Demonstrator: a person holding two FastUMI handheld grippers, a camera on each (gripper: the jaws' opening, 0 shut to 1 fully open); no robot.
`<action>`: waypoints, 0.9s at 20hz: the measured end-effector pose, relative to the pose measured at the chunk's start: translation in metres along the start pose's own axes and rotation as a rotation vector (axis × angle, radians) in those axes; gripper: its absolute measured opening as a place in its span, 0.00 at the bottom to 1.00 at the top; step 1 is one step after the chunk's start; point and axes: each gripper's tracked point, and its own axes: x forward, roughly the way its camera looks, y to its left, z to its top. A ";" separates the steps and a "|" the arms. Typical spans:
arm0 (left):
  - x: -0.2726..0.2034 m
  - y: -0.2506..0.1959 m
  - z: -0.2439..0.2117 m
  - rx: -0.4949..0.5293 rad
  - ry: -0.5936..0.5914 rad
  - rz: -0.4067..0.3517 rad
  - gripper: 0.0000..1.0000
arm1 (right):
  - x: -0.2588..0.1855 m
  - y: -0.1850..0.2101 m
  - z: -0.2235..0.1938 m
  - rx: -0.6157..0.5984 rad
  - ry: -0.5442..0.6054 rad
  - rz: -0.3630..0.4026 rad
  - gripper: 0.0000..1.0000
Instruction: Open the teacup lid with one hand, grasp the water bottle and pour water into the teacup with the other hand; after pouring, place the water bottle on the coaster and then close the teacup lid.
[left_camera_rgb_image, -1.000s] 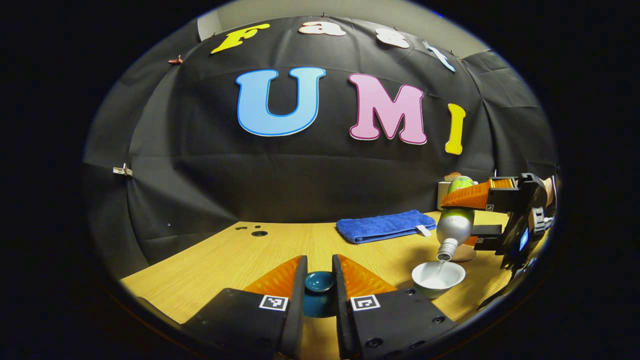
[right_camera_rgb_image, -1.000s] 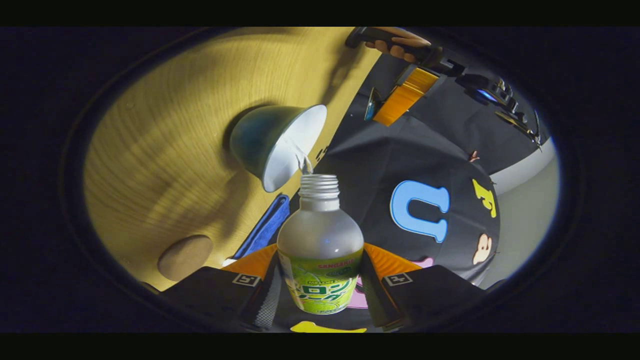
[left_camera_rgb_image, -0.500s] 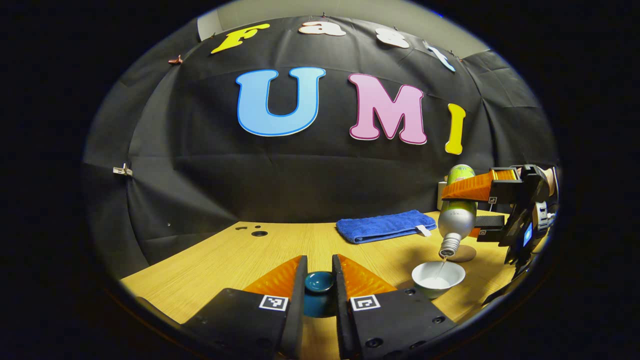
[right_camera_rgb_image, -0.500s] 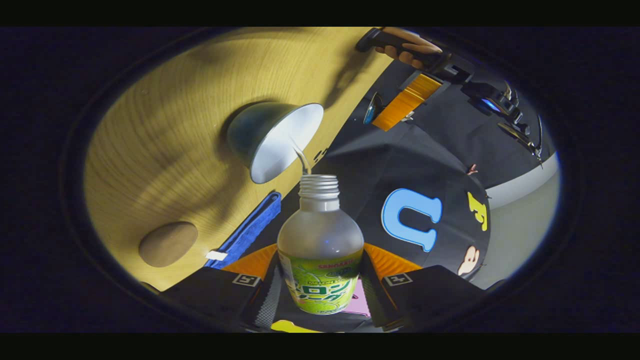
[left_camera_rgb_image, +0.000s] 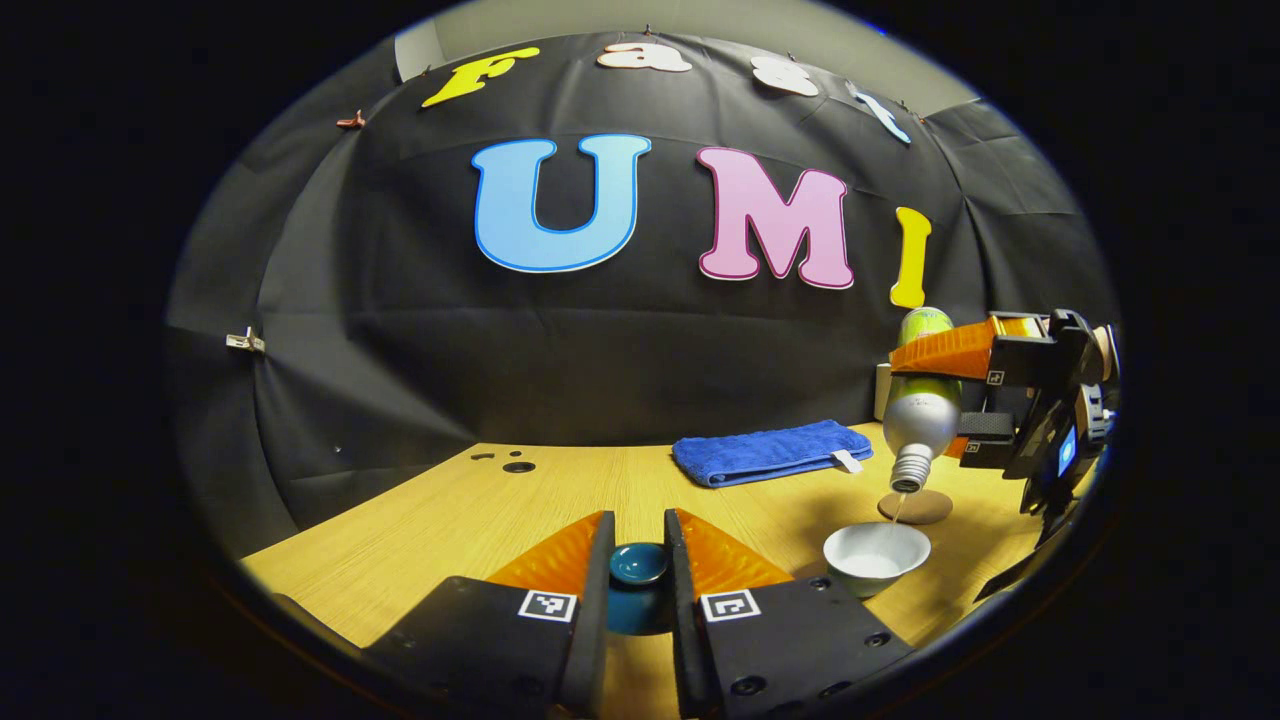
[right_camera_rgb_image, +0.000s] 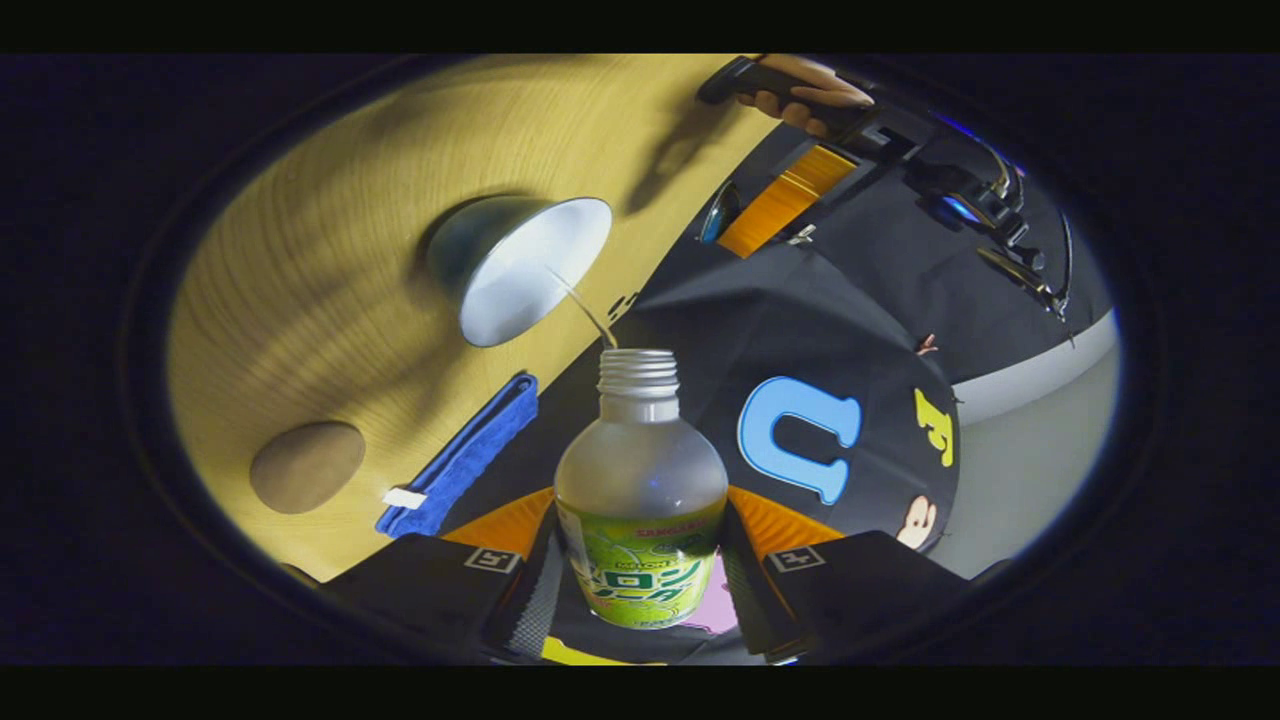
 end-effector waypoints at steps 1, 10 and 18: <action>0.000 0.000 0.000 0.000 0.000 0.000 0.32 | -0.001 0.000 0.000 -0.001 0.001 0.001 0.74; 0.000 0.000 0.001 0.000 0.000 0.000 0.32 | -0.002 0.002 0.004 -0.011 -0.007 0.005 0.74; 0.001 0.000 0.001 0.000 0.000 -0.001 0.32 | -0.003 0.007 0.005 0.001 0.003 0.016 0.74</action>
